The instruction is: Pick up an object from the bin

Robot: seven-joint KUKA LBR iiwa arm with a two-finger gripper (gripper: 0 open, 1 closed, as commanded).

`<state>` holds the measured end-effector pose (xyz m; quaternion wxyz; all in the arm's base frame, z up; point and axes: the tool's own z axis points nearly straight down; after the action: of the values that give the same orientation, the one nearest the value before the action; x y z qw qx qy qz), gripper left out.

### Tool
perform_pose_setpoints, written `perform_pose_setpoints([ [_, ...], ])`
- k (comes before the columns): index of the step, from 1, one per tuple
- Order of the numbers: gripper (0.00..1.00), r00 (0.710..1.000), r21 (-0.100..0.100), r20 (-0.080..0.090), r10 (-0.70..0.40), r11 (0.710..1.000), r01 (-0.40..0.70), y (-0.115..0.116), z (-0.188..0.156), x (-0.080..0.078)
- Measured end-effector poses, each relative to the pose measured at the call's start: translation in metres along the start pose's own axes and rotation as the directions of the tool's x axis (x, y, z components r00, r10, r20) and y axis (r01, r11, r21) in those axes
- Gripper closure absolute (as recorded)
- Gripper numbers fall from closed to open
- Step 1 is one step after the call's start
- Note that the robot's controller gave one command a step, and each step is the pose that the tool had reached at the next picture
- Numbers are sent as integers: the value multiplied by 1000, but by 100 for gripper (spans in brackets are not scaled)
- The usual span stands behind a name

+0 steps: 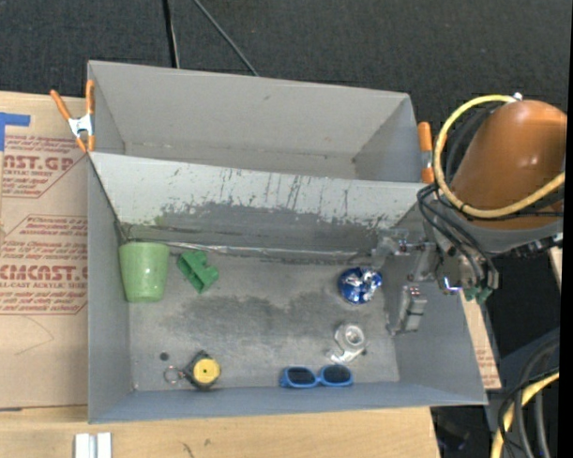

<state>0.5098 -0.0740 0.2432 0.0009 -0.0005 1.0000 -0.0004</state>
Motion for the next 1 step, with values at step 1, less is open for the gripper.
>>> perform_pose_setpoints([
  [1, 0, 999, -2, -5, -36, 999, 36, 16, 178, -71],
])
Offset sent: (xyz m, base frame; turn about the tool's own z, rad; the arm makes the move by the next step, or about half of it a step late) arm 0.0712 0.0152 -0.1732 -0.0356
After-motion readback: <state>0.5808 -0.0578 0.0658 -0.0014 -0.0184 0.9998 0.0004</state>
